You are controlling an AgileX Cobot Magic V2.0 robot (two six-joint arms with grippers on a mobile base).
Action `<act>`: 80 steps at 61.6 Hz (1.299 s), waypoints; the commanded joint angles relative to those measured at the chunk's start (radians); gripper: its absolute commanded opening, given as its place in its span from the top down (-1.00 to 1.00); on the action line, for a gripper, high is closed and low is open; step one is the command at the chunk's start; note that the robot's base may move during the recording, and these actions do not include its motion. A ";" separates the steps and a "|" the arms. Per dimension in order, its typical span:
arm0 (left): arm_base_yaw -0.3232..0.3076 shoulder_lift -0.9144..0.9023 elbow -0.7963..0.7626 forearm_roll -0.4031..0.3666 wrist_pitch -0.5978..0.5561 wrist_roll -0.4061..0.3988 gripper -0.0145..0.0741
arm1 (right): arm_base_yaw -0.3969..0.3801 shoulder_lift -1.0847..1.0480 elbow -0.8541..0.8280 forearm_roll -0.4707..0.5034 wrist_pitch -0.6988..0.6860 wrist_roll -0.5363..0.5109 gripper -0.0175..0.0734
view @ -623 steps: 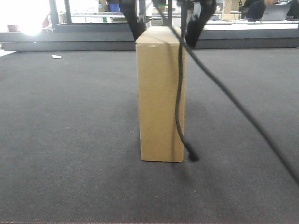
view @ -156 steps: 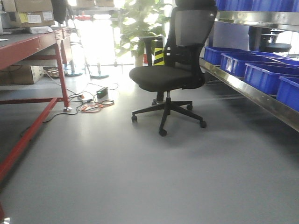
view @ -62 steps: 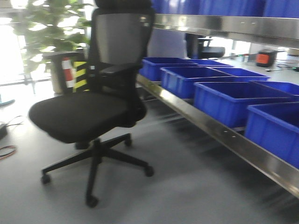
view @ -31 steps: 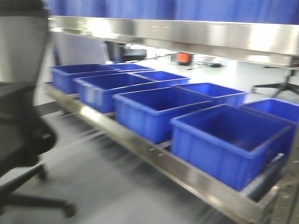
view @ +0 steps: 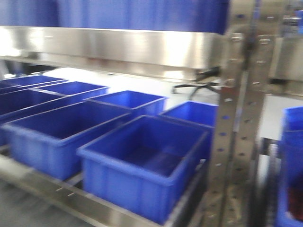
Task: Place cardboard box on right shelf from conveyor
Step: 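Drive to the steel shelf rack with blue bins, box held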
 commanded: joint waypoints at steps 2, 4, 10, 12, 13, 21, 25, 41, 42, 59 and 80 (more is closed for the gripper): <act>-0.004 -0.016 0.008 -0.006 -0.086 0.000 0.94 | -0.006 0.015 -0.028 -0.013 -0.099 -0.009 0.10; -0.004 -0.016 0.008 -0.006 -0.086 0.000 0.94 | -0.006 0.015 -0.028 -0.013 -0.099 -0.009 0.10; -0.004 -0.016 0.008 -0.006 -0.086 0.000 0.94 | -0.006 0.015 -0.028 -0.013 -0.098 -0.009 0.10; -0.004 -0.016 0.008 -0.006 -0.086 0.000 0.94 | -0.006 0.015 -0.028 -0.013 -0.098 -0.009 0.10; -0.004 -0.016 0.008 -0.006 -0.086 0.000 0.94 | -0.006 0.015 -0.028 -0.013 -0.098 -0.009 0.10; -0.004 -0.016 0.008 -0.006 -0.086 0.000 0.94 | -0.006 0.015 -0.028 -0.013 -0.098 -0.009 0.10; -0.004 -0.016 0.008 -0.006 -0.086 0.000 0.93 | -0.006 0.015 -0.028 -0.013 -0.098 -0.009 0.10; -0.004 -0.016 0.008 -0.006 -0.086 0.000 0.94 | -0.006 0.015 -0.028 -0.013 -0.098 -0.009 0.10; -0.004 -0.016 0.008 -0.006 -0.086 0.000 0.94 | -0.006 0.015 -0.028 -0.013 -0.098 -0.009 0.10; -0.004 -0.015 0.008 -0.006 -0.086 0.000 0.94 | -0.006 0.015 -0.028 -0.013 -0.098 -0.009 0.10; -0.004 -0.015 0.008 -0.006 -0.086 0.000 0.94 | -0.006 0.015 -0.028 -0.013 -0.098 -0.009 0.10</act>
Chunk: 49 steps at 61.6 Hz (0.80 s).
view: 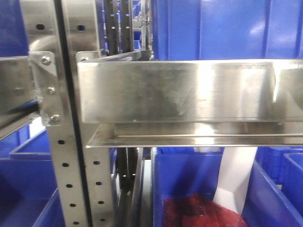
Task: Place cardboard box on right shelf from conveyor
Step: 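Drive to the steel shelf rack with blue bins, box held, then reach the right gripper with the box into the shelf above the rollers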
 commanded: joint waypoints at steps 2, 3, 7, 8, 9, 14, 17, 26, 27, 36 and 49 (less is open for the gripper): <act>-0.004 -0.015 0.008 -0.006 -0.086 0.000 0.94 | -0.006 0.015 -0.028 -0.013 -0.098 -0.009 0.10; -0.004 -0.015 0.008 -0.006 -0.086 0.000 0.93 | -0.006 0.015 -0.028 -0.013 -0.098 -0.009 0.10; -0.004 -0.015 0.008 -0.006 -0.086 0.000 0.94 | -0.006 0.015 -0.028 -0.013 -0.098 -0.009 0.10; -0.004 -0.015 0.008 -0.006 -0.086 0.000 0.94 | -0.006 0.015 -0.028 -0.013 -0.098 -0.009 0.10; -0.004 -0.015 0.008 -0.006 -0.086 0.000 0.94 | -0.006 0.015 -0.028 -0.013 -0.098 -0.009 0.10; -0.004 -0.015 0.008 -0.006 -0.086 0.000 0.94 | -0.006 0.015 -0.028 -0.013 -0.098 -0.009 0.10; -0.004 -0.015 0.008 -0.006 -0.086 0.000 0.94 | -0.006 0.015 -0.028 -0.013 -0.098 -0.009 0.10; -0.004 -0.015 0.008 -0.006 -0.086 0.000 0.94 | -0.006 0.015 -0.028 -0.013 -0.098 -0.009 0.10; -0.004 -0.015 0.008 -0.006 -0.086 0.000 0.94 | -0.006 0.015 -0.028 -0.013 -0.098 -0.009 0.10; -0.004 -0.015 0.008 -0.006 -0.086 0.000 0.93 | -0.006 0.015 -0.028 -0.011 -0.103 -0.009 0.10; -0.004 -0.015 0.008 -0.006 -0.086 0.000 0.93 | -0.006 0.015 -0.028 -0.012 -0.117 -0.009 0.10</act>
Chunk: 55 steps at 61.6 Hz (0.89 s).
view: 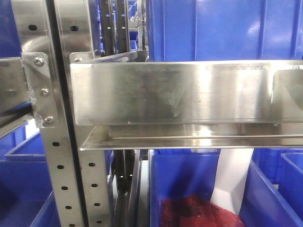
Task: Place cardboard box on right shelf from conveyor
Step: 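Reach the right gripper with the box into the shelf above the rollers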
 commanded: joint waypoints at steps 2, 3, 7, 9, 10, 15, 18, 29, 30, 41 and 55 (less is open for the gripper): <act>-0.004 -0.015 0.008 -0.006 -0.086 0.000 0.94 | -0.006 0.015 -0.028 -0.010 -0.118 -0.009 0.10; -0.004 -0.015 0.008 -0.006 -0.086 0.000 0.93 | -0.006 0.015 -0.028 -0.009 -0.121 -0.009 0.10; -0.004 -0.015 0.008 -0.006 -0.086 0.000 0.94 | -0.006 0.015 -0.028 -0.008 -0.126 -0.009 0.10; -0.004 -0.015 0.008 -0.006 -0.086 0.000 0.94 | -0.006 0.015 -0.028 -0.008 -0.126 -0.009 0.10; -0.004 -0.015 0.008 -0.006 -0.086 0.000 0.93 | -0.006 0.015 -0.028 -0.008 -0.126 -0.009 0.10; -0.004 -0.015 0.008 -0.006 -0.086 0.000 0.94 | -0.006 0.015 -0.027 -0.004 -0.114 -0.009 0.10; -0.004 -0.015 0.008 -0.006 -0.086 0.000 0.93 | -0.006 0.019 -0.027 -0.004 -0.118 -0.009 0.10; -0.004 -0.015 0.008 -0.006 -0.086 0.000 0.94 | -0.003 0.131 -0.072 -0.006 -0.179 -0.076 0.10; -0.004 -0.015 0.008 -0.006 -0.086 0.000 0.94 | -0.001 0.147 -0.081 -0.006 -0.185 -0.090 0.10; -0.004 -0.015 0.008 -0.006 -0.086 0.000 0.94 | 0.027 0.378 -0.241 -0.006 -0.212 -0.327 0.10; -0.004 -0.015 0.008 -0.006 -0.086 0.000 0.94 | 0.056 0.682 -0.421 -0.006 -0.208 -0.749 0.10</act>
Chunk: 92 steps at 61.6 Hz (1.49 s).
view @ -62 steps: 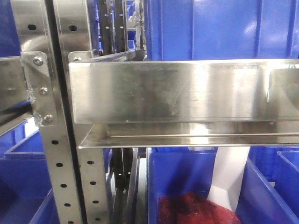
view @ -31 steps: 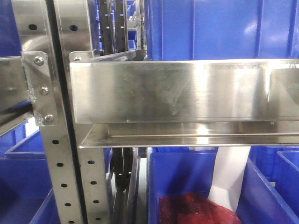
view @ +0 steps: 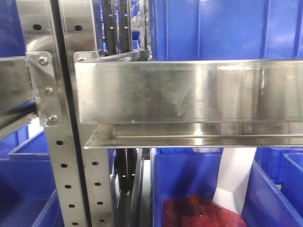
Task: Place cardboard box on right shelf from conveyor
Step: 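Reach the right gripper with the box into the shelf above the rollers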
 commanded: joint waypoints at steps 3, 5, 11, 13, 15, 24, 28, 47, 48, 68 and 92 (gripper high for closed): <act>-0.004 -0.015 0.008 -0.006 -0.086 0.000 0.94 | 0.002 0.134 -0.090 -0.017 -0.104 -0.265 0.10; -0.004 -0.015 0.008 -0.006 -0.086 0.000 0.93 | 0.002 0.164 -0.092 -0.025 -0.113 -0.341 0.10; -0.004 -0.015 0.008 -0.006 -0.086 0.000 0.94 | 0.002 0.233 -0.090 -0.055 -0.134 -0.521 0.10; -0.004 -0.015 0.008 -0.006 -0.086 0.000 0.94 | 0.002 0.259 -0.089 -0.059 -0.138 -0.563 0.10; -0.004 -0.015 0.008 -0.006 -0.086 0.000 0.94 | 0.005 0.277 -0.088 -0.059 -0.144 -0.596 0.10; -0.004 -0.015 0.008 -0.006 -0.086 0.000 0.94 | 0.049 0.341 -0.058 -0.059 -0.212 -0.667 0.10; -0.004 -0.015 0.008 -0.006 -0.086 0.000 0.94 | 0.062 0.358 -0.028 -0.062 -0.256 -0.700 0.10; -0.004 -0.015 0.008 -0.006 -0.086 0.000 0.94 | 0.060 0.426 0.132 -0.106 -0.502 -0.835 0.10; -0.004 -0.015 0.008 -0.006 -0.086 0.000 0.93 | 0.060 0.430 0.135 -0.106 -0.514 -0.835 0.10; -0.004 -0.015 0.008 -0.006 -0.086 0.000 0.93 | 0.060 0.495 0.144 -0.092 -0.521 -0.834 0.14; -0.004 -0.015 0.008 -0.006 -0.086 0.000 0.94 | 0.060 0.498 0.144 -0.064 -0.517 -0.686 -0.73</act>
